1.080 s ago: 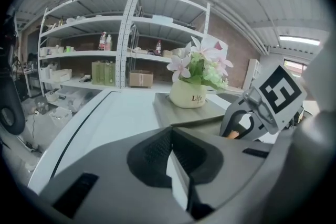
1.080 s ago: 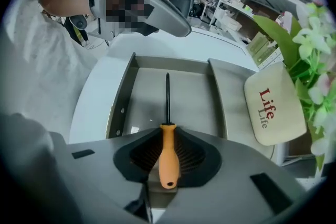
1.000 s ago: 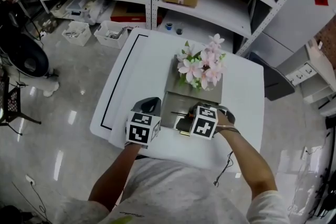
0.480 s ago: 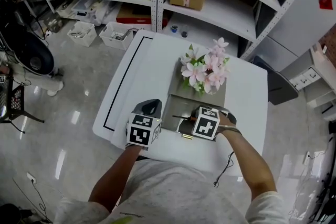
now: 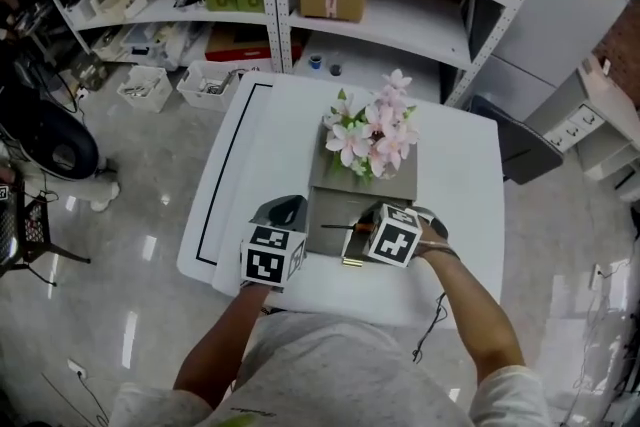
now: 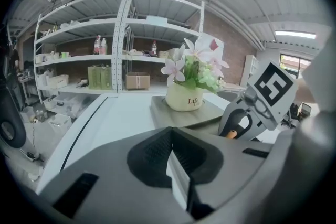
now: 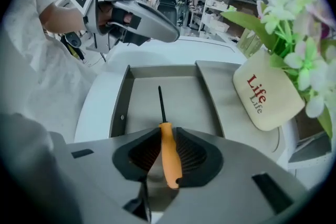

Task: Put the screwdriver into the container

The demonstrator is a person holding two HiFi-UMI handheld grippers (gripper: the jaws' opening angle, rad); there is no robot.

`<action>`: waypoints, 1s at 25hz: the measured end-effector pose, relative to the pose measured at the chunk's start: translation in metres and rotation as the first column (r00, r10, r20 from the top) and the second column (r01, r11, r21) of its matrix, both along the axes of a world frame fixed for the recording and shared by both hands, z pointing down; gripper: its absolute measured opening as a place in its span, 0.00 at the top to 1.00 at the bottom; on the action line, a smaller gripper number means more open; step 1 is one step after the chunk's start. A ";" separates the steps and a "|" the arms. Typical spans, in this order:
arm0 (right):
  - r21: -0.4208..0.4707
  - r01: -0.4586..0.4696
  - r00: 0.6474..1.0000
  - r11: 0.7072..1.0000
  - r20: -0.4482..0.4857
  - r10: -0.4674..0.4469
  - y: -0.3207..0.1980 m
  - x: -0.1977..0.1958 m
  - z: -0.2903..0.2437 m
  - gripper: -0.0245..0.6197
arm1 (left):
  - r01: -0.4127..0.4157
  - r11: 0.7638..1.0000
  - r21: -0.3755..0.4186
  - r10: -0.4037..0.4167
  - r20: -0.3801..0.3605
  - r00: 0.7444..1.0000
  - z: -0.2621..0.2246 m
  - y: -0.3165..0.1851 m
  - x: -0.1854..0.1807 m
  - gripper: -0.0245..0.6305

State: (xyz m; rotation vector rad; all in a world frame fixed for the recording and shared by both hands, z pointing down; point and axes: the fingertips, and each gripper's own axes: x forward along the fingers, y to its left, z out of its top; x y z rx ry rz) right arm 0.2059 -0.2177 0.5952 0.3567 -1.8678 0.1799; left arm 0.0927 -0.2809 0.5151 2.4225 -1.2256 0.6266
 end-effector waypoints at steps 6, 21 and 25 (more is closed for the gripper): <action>0.075 -0.105 0.990 0.992 0.104 0.097 -0.006 0.006 -0.028 0.84 | -0.030 1.000 0.005 0.030 0.000 1.000 -0.006 -0.001 0.010 0.96; 0.158 -0.574 0.701 0.804 0.603 0.382 -0.019 0.049 -0.150 0.95 | -0.071 0.992 0.104 0.074 -0.029 0.997 -0.060 -0.017 0.036 0.96; 0.158 -0.676 0.598 0.720 0.689 0.410 -0.017 0.067 -0.173 0.95 | -0.075 0.989 0.124 0.080 -0.030 0.996 -0.069 -0.017 0.042 0.96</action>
